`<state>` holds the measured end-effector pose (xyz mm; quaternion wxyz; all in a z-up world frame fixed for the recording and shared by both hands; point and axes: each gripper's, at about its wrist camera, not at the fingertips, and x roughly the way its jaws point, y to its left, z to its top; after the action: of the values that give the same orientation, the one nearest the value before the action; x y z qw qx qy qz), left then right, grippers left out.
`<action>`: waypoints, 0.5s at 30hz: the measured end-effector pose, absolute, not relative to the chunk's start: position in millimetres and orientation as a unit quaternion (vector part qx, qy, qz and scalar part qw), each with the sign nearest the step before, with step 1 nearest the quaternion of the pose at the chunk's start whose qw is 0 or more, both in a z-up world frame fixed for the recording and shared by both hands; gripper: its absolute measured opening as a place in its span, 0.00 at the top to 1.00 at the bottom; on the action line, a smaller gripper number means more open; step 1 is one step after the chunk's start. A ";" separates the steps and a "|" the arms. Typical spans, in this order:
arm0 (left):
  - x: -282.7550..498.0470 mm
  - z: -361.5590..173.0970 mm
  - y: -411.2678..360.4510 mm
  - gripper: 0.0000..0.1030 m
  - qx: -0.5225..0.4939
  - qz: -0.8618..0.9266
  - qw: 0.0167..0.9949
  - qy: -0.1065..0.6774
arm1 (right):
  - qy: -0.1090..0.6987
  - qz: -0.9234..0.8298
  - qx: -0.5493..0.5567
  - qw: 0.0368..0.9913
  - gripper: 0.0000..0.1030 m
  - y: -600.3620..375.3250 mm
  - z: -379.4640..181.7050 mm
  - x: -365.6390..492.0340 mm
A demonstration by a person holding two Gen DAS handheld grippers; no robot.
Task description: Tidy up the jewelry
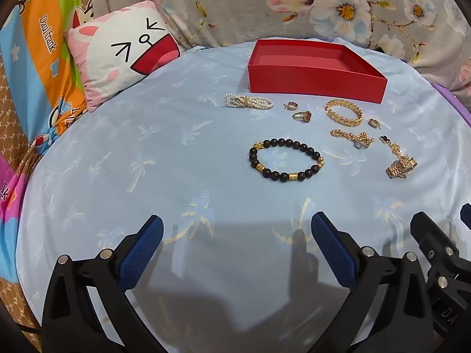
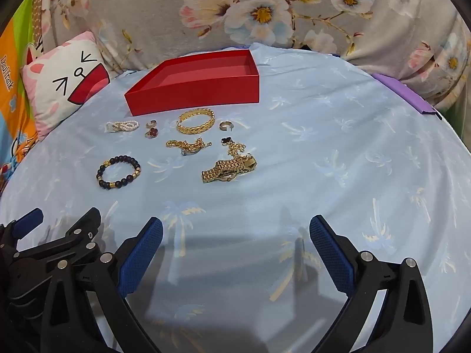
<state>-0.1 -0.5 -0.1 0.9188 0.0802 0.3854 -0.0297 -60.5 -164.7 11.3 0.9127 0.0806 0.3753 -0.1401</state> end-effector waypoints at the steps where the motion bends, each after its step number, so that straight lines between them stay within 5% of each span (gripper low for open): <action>1: 0.0 0.0 -0.1 0.05 0.077 -0.031 0.919 0.386 | 0.374 -0.138 0.085 0.913 0.05 -165.4 11.1 -60.6; 15: 2.0 0.1 1.5 0.05 0.075 -0.030 0.920 0.384 | 0.374 -0.137 0.085 0.913 0.05 -165.1 10.2 -58.9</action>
<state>2.0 1.5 0.1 0.9199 0.0751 0.3837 -0.0301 -58.9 -165.1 10.2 0.9132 0.0848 0.3743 -0.1371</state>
